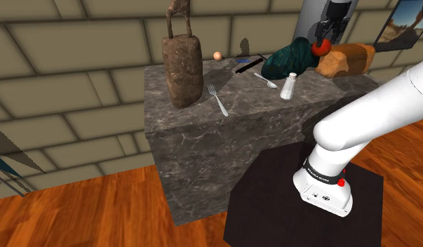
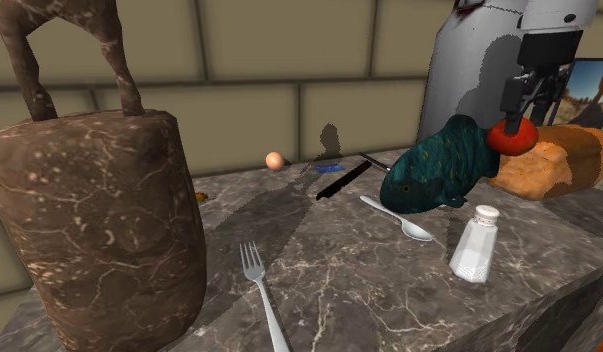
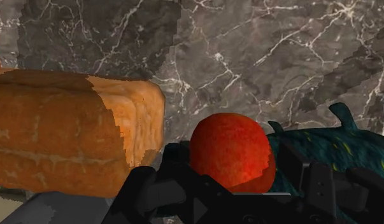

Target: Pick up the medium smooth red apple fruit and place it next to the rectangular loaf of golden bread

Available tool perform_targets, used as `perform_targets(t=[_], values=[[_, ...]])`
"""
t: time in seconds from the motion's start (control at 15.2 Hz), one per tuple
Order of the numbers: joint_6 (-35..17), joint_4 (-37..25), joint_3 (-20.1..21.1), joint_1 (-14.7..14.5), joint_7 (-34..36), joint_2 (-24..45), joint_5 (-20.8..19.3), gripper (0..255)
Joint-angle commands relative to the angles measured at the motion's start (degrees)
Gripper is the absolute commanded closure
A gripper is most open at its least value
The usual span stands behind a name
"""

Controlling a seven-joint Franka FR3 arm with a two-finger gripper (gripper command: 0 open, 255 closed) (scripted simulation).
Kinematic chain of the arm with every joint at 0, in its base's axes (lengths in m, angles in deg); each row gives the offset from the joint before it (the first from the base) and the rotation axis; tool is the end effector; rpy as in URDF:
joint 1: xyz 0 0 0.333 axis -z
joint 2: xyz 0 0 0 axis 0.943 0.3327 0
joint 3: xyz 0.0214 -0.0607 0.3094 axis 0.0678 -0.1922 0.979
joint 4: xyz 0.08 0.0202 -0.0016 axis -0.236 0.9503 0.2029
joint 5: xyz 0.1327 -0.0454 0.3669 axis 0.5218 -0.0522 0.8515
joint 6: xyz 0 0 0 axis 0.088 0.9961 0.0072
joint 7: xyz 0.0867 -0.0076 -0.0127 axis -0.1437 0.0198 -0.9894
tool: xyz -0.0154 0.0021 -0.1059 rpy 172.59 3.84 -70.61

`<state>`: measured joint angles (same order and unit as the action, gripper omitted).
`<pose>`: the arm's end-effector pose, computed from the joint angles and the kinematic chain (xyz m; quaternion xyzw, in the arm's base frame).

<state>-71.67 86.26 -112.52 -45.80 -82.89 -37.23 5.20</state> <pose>0.2097 -0.3896 0.6163 0.9598 -0.2759 -0.0026 0.0524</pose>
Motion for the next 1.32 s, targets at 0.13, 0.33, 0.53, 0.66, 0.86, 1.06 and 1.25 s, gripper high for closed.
perform_targets(t=[0.13, 0.33, 0.53, 0.66, 0.86, 1.06, 1.25], values=[[-2.97, 3.44, -0.35, 0.22, 0.46, -0.51, -0.42, 255], [-5.19, 5.94, -0.65, 0.38, 0.79, -0.79, -0.76, 255], [-7.42, 8.33, -1.00, 0.53, 1.09, -0.96, -1.08, 255], [-8.92, 9.87, -1.24, 0.63, 1.28, -0.99, -1.30, 255], [-11.20, 12.09, -1.65, 0.76, 1.54, -0.95, -1.61, 255], [-13.50, 14.22, -2.09, 0.88, 1.78, -0.77, -1.91, 255], [-15.83, 16.26, -2.56, 0.99, 2.00, -0.46, -2.20, 255]])
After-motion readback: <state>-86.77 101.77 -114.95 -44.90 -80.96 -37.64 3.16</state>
